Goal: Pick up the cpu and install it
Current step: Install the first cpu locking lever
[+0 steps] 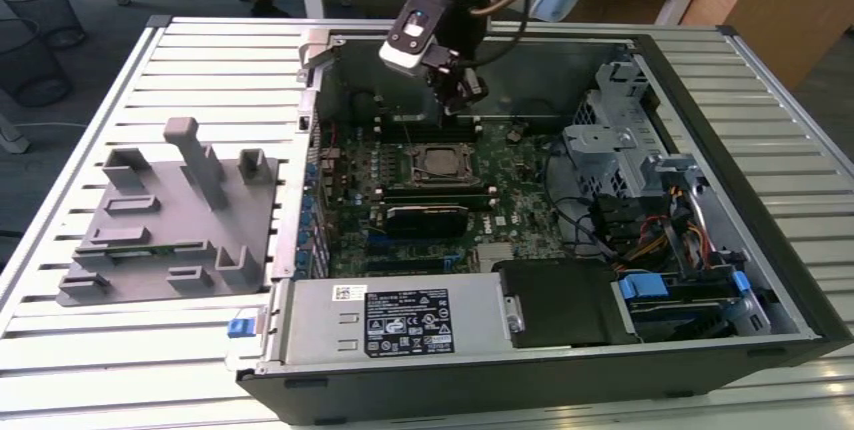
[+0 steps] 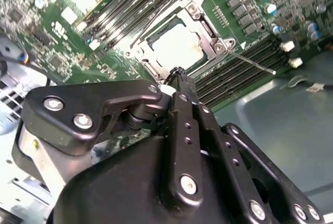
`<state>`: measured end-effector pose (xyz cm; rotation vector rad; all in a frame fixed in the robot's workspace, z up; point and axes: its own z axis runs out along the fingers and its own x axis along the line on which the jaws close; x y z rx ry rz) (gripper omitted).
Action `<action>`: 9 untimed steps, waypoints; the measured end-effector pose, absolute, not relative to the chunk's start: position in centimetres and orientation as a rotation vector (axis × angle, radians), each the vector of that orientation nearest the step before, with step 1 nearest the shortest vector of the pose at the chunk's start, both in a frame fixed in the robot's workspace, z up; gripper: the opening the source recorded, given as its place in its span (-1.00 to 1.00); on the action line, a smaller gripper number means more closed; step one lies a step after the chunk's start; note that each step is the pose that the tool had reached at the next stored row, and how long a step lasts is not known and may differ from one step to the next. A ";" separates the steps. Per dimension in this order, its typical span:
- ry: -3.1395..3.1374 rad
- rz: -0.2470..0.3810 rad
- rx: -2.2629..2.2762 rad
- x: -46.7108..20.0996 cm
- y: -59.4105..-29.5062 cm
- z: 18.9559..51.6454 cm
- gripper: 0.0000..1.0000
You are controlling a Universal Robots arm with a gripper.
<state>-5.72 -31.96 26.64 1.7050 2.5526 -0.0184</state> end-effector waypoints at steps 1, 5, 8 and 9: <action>2.568 -0.019 1.682 -5.7 -32.0 26.6 -0.79; 2.625 -0.019 1.586 -5.7 -32.0 26.6 -0.79; 2.666 -0.020 1.513 -5.7 -32.0 26.5 -0.79; 2.679 -0.021 1.489 -5.7 -32.0 26.5 -0.79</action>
